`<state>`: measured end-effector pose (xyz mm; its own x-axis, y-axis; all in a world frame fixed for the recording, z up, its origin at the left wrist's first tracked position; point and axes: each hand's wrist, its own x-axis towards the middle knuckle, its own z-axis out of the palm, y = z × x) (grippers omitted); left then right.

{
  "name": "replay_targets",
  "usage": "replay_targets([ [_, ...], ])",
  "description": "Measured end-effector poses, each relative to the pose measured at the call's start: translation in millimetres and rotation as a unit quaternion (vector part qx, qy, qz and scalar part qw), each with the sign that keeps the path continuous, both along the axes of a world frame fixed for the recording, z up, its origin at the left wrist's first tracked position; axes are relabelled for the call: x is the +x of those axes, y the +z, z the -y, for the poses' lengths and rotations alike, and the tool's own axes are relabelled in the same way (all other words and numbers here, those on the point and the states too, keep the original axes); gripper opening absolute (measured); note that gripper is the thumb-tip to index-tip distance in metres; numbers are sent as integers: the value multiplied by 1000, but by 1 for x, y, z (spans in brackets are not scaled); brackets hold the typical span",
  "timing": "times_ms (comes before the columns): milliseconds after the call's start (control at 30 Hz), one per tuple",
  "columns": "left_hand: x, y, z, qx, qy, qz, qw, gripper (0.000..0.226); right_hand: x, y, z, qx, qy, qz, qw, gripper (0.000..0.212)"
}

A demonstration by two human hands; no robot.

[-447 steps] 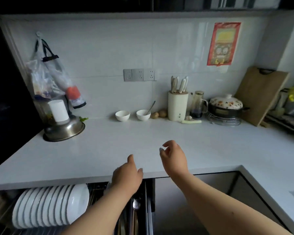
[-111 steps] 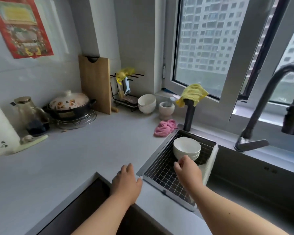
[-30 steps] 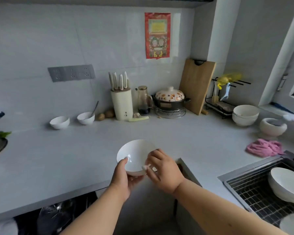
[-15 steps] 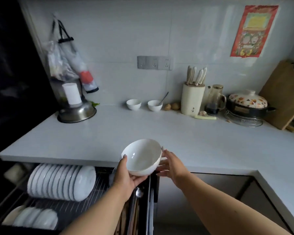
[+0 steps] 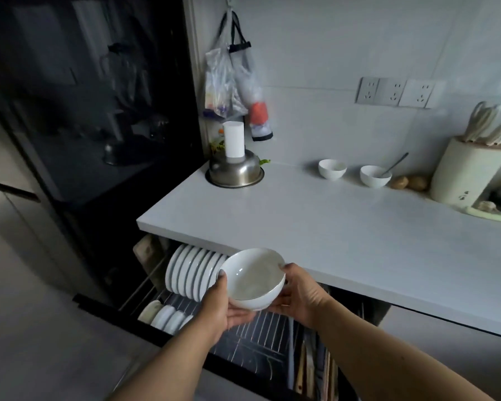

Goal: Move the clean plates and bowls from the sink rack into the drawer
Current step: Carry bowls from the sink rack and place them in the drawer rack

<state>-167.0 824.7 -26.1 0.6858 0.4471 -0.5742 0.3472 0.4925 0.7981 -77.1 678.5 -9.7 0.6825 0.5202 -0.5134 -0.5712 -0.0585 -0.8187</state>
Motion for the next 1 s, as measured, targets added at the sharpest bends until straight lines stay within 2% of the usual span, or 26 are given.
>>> replay_targets([
  [100,-11,-8,-34,82,-21,-40,996,59,-2,-12,-35,-11,-4,-4,1000,42],
  [167,-17,-13,-52,179,-37,-63,981,57,-2,-20,-52,-27,-6,-12,1000,45],
  [267,-30,-20,-75,362,-70,-112,923,53,-5,-26,-71,-51,-4,-21,998,38],
  [367,-43,-35,-98,453,-90,-149,874,47,-4,-40,-87,-93,3,-18,995,40],
  [533,-63,-61,-131,471,-67,-275,836,79,2,-76,-116,-174,17,-21,984,45],
  [667,-73,-77,-154,472,-95,-349,804,89,6,-102,-137,-248,55,-11,967,47],
  [833,-77,-96,-179,444,-114,-392,798,98,7,-125,-159,-298,97,-5,950,51],
  [1000,-72,-113,-189,458,-116,-400,785,98,8,-149,-174,-343,131,8,930,51],
])
